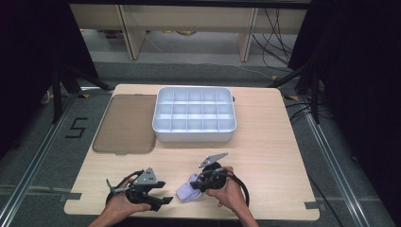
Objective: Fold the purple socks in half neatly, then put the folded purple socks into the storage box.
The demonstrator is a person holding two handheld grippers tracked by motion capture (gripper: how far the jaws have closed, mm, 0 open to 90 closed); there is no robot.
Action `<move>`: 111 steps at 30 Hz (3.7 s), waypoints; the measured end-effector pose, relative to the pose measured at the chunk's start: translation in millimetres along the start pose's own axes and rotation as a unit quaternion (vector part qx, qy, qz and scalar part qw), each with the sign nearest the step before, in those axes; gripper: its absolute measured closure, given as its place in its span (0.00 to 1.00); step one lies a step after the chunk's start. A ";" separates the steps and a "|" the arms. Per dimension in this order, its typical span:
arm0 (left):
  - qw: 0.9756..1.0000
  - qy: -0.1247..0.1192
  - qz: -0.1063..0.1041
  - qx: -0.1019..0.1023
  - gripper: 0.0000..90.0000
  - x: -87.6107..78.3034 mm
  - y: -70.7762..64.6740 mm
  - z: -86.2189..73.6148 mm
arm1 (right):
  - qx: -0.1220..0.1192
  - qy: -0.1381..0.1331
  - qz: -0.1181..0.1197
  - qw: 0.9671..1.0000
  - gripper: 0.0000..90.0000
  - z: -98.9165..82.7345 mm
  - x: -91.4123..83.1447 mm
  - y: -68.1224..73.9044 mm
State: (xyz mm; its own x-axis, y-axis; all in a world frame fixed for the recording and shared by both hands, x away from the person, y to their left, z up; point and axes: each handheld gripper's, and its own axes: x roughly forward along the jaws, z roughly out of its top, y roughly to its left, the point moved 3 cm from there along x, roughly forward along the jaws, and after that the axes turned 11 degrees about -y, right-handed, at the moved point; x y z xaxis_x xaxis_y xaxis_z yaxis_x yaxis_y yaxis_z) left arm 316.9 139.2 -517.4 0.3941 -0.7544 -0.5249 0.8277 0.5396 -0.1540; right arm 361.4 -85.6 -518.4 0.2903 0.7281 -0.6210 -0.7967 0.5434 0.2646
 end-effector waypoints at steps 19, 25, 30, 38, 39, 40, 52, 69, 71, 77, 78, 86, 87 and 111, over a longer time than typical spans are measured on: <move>0.998 0.032 0.060 0.019 0.24 -4.2 17.2 -15.7 | -0.040 -0.010 -0.039 0.998 0.81 10.3 -15.1 11.6; 0.998 0.017 0.064 0.009 0.23 -7.4 19.6 -13.4 | -0.055 -0.009 -0.051 0.997 0.81 15.6 -22.5 17.8; 0.998 0.008 0.069 -0.008 0.22 -7.1 19.9 -13.6 | -0.068 -0.011 -0.057 0.996 0.81 20.9 -28.0 19.1; 0.997 0.009 0.074 0.004 0.22 -11.1 23.5 -12.7 | -0.079 -0.022 -0.072 0.994 0.81 27.4 -38.8 12.4; 0.997 0.006 0.072 0.001 0.22 -11.1 23.4 -12.9 | -0.080 -0.025 -0.074 0.994 0.81 27.8 -39.5 11.7; 0.997 0.009 0.070 0.003 0.22 -11.8 23.4 -13.2 | -0.081 -0.021 -0.075 0.994 0.81 28.8 -42.2 10.7; 0.997 0.002 0.074 -0.006 0.22 -11.6 22.5 -12.8 | -0.089 -0.027 -0.103 0.990 0.81 43.6 -59.5 -1.0; 0.997 0.011 0.075 0.005 0.22 -11.9 24.4 -13.0 | -0.077 -0.020 -0.161 0.984 0.81 79.1 -96.0 -33.6; 0.997 0.009 0.071 0.002 0.22 -12.2 23.3 -12.7 | -0.078 -0.017 -0.170 0.982 0.81 85.0 -100.7 -38.9; 0.997 0.003 0.072 -0.004 0.22 -11.6 23.0 -12.5 | -0.079 -0.016 -0.191 0.978 0.81 98.5 -108.9 -51.1; 0.997 0.006 0.071 -0.002 0.22 -12.1 23.7 -12.6 | -0.078 -0.022 -0.194 0.978 0.81 100.1 -109.1 -52.5; 0.998 0.009 0.069 0.005 0.22 -12.1 24.1 -12.5 | -0.074 -0.011 -0.205 0.976 0.81 113.9 -115.7 -65.5; 0.997 0.009 0.075 0.003 0.22 -12.1 24.8 -12.8 | -0.075 -0.010 -0.205 0.976 0.81 115.2 -115.9 -67.1; 0.997 0.011 0.072 0.005 0.22 -11.9 24.5 -12.9 | -0.062 0.000 -0.243 0.968 0.81 152.7 -108.7 -109.3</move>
State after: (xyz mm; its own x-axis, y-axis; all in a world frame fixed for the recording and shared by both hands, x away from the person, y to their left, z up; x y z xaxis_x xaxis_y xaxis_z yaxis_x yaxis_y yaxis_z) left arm 327.3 166.2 -525.7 0.5004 -0.6612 -0.5589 0.7670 0.6380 -0.0681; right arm 497.9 -160.3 -367.2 0.6471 0.3983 -0.6501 -0.6231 0.7676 -0.1499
